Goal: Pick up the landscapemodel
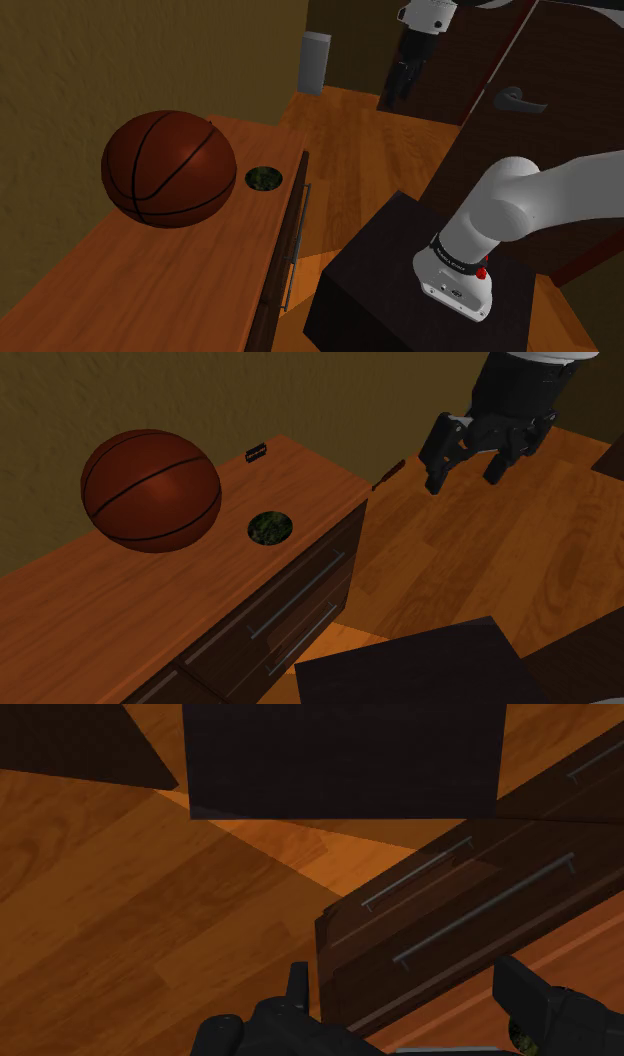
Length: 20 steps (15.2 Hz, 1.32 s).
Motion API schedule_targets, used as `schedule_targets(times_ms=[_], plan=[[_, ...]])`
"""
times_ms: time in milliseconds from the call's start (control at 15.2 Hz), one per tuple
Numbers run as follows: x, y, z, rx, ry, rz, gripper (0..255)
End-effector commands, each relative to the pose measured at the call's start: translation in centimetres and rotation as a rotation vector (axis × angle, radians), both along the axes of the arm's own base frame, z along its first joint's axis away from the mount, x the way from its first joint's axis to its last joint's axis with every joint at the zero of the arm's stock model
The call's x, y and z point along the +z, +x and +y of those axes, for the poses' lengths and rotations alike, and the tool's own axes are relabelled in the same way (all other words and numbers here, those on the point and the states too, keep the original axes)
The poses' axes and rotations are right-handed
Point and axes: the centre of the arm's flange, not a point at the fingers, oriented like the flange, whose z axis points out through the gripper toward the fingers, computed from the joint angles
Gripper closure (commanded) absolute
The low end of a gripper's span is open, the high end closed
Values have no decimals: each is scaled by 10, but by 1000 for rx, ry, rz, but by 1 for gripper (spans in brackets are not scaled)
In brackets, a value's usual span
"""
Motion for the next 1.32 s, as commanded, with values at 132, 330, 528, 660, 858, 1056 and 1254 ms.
schedule_targets(times_ms=[132, 330, 528, 660, 858, 1056, 1254], plan=[[-12, 21, 11, 74, -2, -2, 0], [-31, 51, 29, 186, -5, -4, 0], [-49, 79, 51, 298, -8, -7, 0], [-62, 96, 67, 372, -10, -9, 0], [-80, 120, 94, 483, -13, -11, 0], [-99, 140, 123, 595, -16, -14, 0], [-117, 157, 154, 707, -19, -16, 0]])
